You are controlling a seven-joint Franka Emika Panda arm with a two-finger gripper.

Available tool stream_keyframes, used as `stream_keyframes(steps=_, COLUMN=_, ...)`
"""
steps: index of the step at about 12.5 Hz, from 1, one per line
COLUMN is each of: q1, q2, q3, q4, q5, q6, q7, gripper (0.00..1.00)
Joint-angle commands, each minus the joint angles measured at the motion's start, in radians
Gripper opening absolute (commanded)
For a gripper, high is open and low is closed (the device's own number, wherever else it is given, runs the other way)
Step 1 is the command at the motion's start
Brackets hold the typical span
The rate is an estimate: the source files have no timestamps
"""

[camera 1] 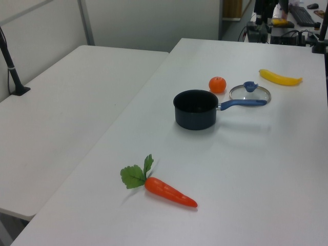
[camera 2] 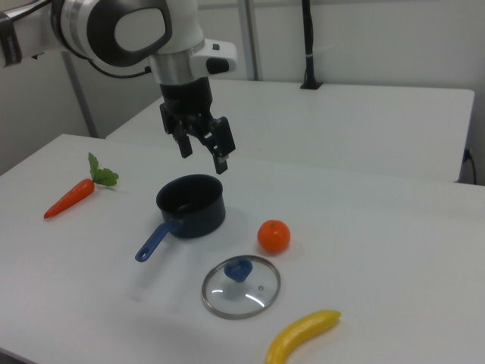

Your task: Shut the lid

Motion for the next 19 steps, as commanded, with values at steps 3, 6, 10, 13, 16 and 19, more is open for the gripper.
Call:
stream_keyframes(steps=3, q1=-0.005, q2=-0.005, q3=-0.003, q4=0.014, q5=-0.01, q6=-0.03, q7=-0.029, gripper=1.0)
stream_keyframes(steps=6, q1=-0.005, q2=-0.005, q3=-0.003, q4=0.014, q5=-0.01, q6=-0.029, q7=-0.029, gripper=1.0)
stream_keyframes(steps=10, q1=-0.005, q2=-0.005, q3=-0.003, q4=0.014, q5=-0.01, q6=-0.027, q7=-0.04, gripper=1.0)
stream_keyframes(steps=13, q1=-0.005, q2=-0.005, q3=-0.003, q4=0.014, q5=-0.01, q6=-0.027, q7=-0.04, gripper=1.0)
stream_keyframes(steps=16, q1=-0.005, q2=-0.005, q3=-0.003, q4=0.014, q5=-0.01, q6=-0.027, q7=-0.048, gripper=1.0)
stream_keyframes(steps=19, q1=-0.005, q2=-0.005, q3=-0.005, q4=0.014, q5=-0.01, q6=-0.027, q7=-0.051, gripper=1.0)
